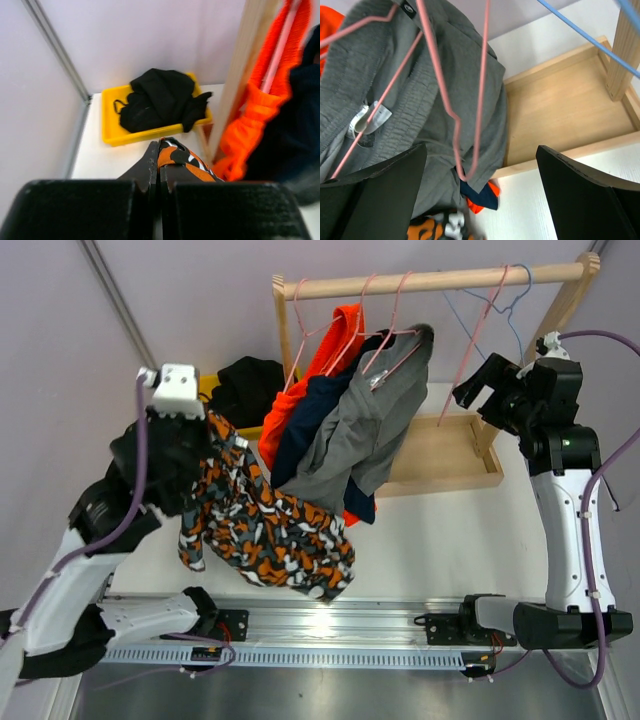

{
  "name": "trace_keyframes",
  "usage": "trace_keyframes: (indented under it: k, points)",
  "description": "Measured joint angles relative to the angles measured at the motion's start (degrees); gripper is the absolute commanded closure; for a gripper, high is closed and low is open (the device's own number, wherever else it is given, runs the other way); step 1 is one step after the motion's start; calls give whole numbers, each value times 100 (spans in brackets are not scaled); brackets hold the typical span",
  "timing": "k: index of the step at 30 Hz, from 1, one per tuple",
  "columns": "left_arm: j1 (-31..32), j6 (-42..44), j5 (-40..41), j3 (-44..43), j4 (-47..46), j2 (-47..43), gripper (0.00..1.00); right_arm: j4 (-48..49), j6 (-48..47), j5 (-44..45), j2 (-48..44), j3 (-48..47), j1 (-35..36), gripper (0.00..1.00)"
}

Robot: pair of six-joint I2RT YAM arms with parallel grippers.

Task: Remove the shorts from the hanger

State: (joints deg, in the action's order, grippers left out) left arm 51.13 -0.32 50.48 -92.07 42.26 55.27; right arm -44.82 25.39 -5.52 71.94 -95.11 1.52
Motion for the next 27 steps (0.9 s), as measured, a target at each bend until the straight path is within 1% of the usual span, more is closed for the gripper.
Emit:
trace_keyframes:
  k: [1,2,4,6,8,12,14,15,19,22,24,27]
  points:
    - [-251,74,-153,-11,-81,96,100,-13,0,2,-26,46,-4,1]
    - [-726,168,-481,-66,-131,264,100,-24,0,2,-50,81,-7,1]
    - [-1423,271,-850,-238,-181,498,100,-28,0,-2,-101,138,-11,1]
    - [-2124,345,-1200,-597,-293,789,100,-22,-2,-17,-151,184,-13,1]
    - [-2632,376,-1451,-977,-463,1025,100,0,-2,-31,-201,247,-15,1]
    - [-3731,275,-2083,-1871,-837,1657,100,59,-17,-63,-249,431,-17,1]
    - [-4199,109,-2356,-2459,-909,2144,100,92,-20,-90,-254,557,-26,1]
    - [-4391,20,-2533,-2909,-1010,2498,100,116,-17,-103,-254,632,-26,1]
    - [-4710,-144,-2944,-3982,-1821,3694,100,275,-15,-162,-251,955,-26,1]
    - [-4758,-337,-3379,-4793,-2754,4688,100,339,-11,-243,-142,1099,-4,1]
    - [-4758,-525,-3713,-5110,-3543,5263,100,374,-15,-254,-26,1102,33,1]
    - [-4741,-734,-4009,-5163,-4745,5888,100,466,-9,-262,101,1180,129,1]
